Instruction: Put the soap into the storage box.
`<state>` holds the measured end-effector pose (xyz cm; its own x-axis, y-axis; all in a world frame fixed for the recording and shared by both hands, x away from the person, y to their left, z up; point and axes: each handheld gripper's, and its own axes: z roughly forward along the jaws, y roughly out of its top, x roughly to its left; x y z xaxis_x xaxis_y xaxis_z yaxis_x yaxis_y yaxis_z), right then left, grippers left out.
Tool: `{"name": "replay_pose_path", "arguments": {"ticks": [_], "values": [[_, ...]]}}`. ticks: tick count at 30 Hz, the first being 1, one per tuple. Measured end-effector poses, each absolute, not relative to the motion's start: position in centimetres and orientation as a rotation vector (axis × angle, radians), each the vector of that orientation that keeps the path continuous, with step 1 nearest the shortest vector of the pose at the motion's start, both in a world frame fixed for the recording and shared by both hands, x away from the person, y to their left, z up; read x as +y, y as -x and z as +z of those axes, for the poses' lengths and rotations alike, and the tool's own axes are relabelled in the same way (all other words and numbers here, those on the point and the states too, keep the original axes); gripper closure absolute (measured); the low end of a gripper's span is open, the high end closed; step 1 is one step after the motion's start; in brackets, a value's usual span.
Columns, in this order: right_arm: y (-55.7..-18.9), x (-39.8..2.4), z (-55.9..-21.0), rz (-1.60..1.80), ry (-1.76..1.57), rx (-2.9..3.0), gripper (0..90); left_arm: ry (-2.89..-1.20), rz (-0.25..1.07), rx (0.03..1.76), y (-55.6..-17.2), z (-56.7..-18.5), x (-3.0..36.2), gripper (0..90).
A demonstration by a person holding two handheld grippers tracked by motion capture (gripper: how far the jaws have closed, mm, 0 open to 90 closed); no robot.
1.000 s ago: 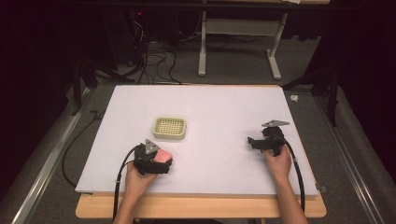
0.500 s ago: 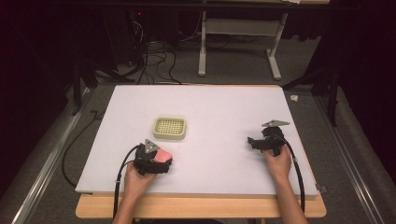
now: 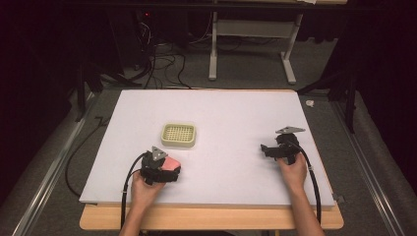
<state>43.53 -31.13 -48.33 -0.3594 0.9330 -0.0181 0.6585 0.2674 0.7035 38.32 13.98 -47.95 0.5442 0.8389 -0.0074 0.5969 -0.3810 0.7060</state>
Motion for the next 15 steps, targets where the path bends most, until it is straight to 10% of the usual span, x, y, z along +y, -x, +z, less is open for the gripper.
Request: {"name": "replay_pose_path", "arguments": {"ticks": [15], "values": [[-43.5,-31.1,-48.3,0.854,-1.439,2.112,14.3,-2.092,0.493,1.162,-38.6,-45.7,13.2,13.7]]}}
